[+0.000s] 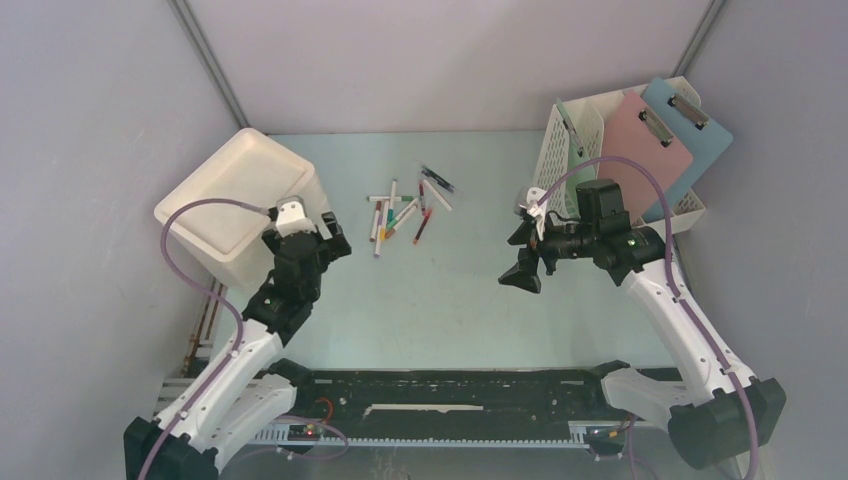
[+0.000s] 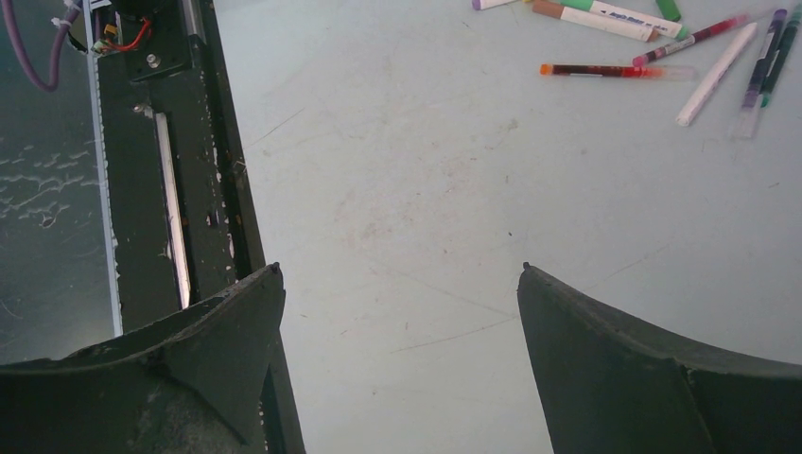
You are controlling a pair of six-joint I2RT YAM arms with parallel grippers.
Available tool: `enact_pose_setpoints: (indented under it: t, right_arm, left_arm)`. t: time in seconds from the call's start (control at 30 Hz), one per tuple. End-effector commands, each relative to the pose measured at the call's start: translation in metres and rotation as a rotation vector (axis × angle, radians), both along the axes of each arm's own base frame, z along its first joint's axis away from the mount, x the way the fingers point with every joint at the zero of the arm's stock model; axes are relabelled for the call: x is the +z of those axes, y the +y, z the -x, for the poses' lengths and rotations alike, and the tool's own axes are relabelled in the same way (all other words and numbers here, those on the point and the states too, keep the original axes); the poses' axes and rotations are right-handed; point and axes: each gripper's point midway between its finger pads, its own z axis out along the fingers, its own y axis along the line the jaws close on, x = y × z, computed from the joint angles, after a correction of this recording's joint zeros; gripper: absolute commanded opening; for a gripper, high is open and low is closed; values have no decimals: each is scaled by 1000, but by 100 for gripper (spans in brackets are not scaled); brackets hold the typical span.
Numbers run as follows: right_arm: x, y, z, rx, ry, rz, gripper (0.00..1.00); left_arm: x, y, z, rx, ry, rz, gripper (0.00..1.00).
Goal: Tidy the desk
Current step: Close the drawer in the storage box, then open the drawer in the storage box.
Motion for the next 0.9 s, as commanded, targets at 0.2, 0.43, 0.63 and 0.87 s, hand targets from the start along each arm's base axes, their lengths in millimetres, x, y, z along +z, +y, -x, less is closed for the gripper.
enact_pose_setpoints:
  t: [0.2,0.43,0.63,0.87]
  right_arm:
    - [4,3,2,25,-33,-10,100]
    - [4,3,2,24,-31,-9,100]
    - [4,3,2,25,-35,-8,100]
    - [5,2,2,22,-37,-8,100]
  left_arm:
    - [-14,10,8,202,43,138,99]
    - [-32,25,13,404,81,76,75]
    - [-44,44,9,568,96,-53,74]
    - [-52,50,-6,652,114,-122,74]
